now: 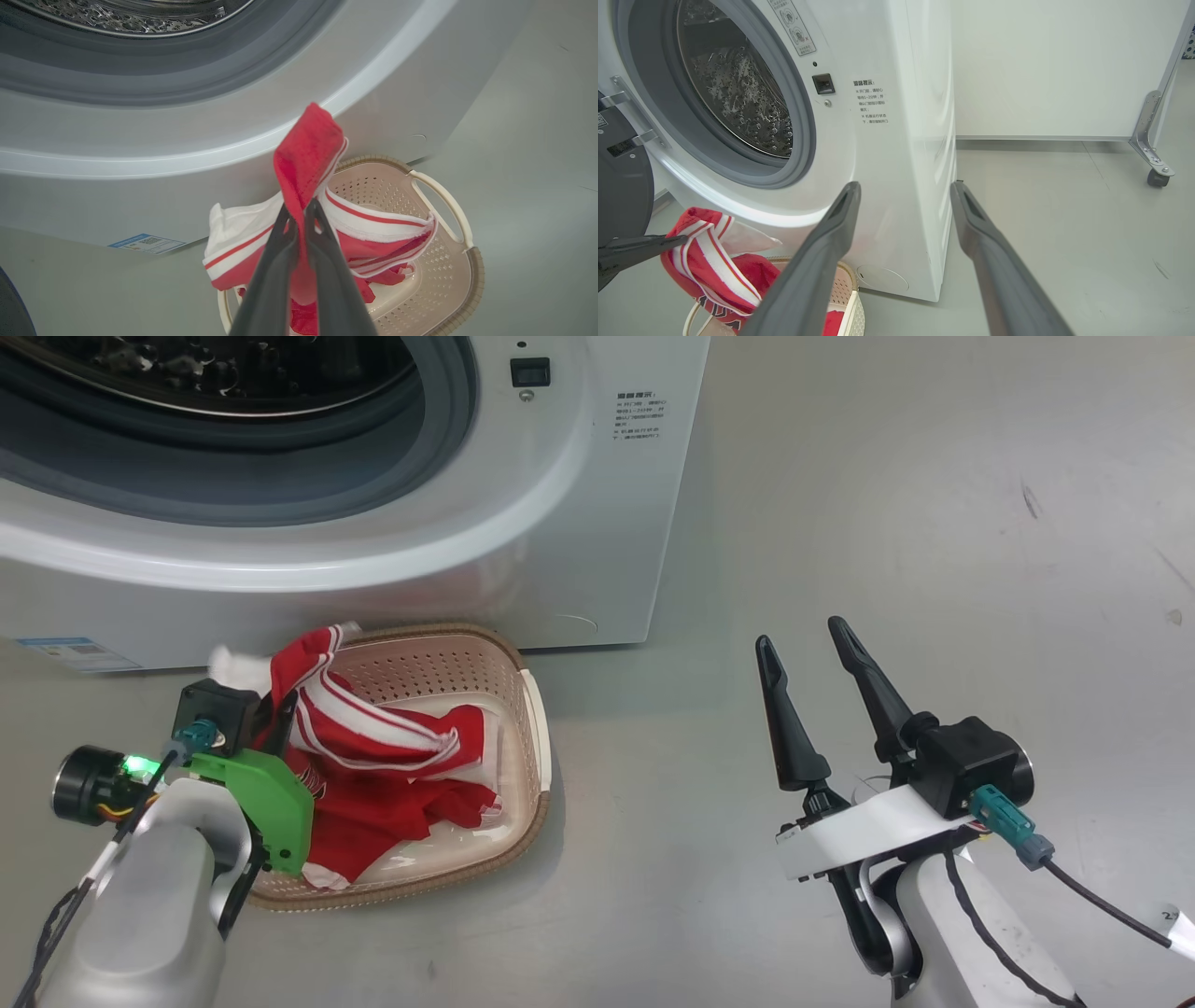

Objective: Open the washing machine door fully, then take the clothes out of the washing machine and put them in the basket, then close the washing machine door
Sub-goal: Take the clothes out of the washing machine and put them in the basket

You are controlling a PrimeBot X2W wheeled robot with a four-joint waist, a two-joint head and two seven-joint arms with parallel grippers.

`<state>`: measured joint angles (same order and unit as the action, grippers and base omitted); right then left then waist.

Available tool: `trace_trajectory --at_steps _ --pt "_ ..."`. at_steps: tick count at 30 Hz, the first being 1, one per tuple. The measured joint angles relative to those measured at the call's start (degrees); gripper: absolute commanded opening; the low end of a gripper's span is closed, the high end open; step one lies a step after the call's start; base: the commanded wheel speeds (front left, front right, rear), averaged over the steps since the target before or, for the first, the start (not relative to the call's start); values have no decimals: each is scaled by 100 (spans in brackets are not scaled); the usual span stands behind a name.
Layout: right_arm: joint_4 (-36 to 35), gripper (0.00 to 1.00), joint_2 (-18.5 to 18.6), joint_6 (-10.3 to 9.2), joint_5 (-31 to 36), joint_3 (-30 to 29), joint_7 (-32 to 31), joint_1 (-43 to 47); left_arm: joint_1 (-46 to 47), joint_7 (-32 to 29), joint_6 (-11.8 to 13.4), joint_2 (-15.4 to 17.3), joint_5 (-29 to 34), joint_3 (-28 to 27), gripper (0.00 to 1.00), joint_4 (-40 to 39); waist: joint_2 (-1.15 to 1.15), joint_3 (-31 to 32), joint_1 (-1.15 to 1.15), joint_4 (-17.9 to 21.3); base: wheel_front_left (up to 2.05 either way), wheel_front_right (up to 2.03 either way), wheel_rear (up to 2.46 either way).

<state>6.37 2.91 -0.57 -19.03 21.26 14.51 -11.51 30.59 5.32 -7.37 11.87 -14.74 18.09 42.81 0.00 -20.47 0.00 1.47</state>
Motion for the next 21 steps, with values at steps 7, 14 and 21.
trace_trajectory --at_steps 7,14,21 --pt "-9 100 2 48 0 133 0 0 -126 -175 0 44 -92 260 0 51 0 -80 0 104 0 0 0" --pt "-82 100 3 47 -20 220 0 -5 -127 -389 0 212 -176 344 0 268 0 -250 0 375 0 0 0" --pt "-224 100 4 -12 -67 268 0 -9 -92 -626 0 330 -219 337 0 503 0 -521 0 628 0 0 0"
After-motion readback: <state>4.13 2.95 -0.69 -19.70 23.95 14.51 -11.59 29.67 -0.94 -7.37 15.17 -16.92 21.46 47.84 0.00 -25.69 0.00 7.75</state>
